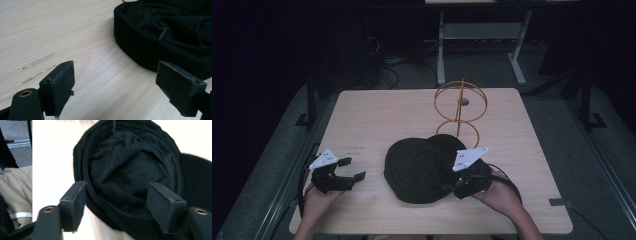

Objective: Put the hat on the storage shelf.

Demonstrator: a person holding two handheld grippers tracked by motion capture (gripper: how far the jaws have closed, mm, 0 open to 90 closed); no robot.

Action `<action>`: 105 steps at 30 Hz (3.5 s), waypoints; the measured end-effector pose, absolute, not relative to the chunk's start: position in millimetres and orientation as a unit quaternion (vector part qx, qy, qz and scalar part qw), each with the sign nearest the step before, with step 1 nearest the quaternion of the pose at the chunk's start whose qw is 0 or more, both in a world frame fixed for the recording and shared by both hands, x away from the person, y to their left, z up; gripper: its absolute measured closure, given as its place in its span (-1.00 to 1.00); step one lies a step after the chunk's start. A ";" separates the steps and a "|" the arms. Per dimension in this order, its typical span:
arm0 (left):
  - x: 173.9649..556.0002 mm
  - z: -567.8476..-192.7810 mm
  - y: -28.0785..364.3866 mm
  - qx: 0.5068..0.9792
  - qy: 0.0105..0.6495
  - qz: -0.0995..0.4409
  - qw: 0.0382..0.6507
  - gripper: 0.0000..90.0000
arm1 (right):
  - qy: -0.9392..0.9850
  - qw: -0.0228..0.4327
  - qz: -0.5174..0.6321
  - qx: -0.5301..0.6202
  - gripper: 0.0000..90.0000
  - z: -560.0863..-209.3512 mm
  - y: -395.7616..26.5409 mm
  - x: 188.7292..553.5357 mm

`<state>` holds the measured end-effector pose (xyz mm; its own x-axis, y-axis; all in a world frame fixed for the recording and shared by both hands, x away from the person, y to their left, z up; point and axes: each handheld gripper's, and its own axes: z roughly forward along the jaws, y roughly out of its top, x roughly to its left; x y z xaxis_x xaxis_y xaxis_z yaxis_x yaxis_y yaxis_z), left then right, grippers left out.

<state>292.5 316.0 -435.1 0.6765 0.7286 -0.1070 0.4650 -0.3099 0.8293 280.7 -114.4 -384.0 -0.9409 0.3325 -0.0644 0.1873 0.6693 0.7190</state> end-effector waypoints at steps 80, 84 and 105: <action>289.5 -421.8 271.5 0.810 0.301 0.113 0.491 -0.66 | 0.925 0.071 0.362 0.097 0.72 -352.8 -40.8 284.7; 287.1 -417.5 260.4 0.812 0.285 0.105 0.498 -0.66 | 0.920 0.072 0.372 0.099 0.72 -342.8 -44.0 284.4; 295.1 -392.1 218.9 0.785 0.242 0.138 0.554 -0.40 | 0.905 0.041 0.413 0.097 0.73 -302.7 -42.6 298.6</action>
<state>295.1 218.9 -392.1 0.8447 0.5326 -0.0522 0.2274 -0.2690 0.9359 298.6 -42.6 -302.7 -0.9779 0.2089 0.0054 0.1410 0.6403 0.7550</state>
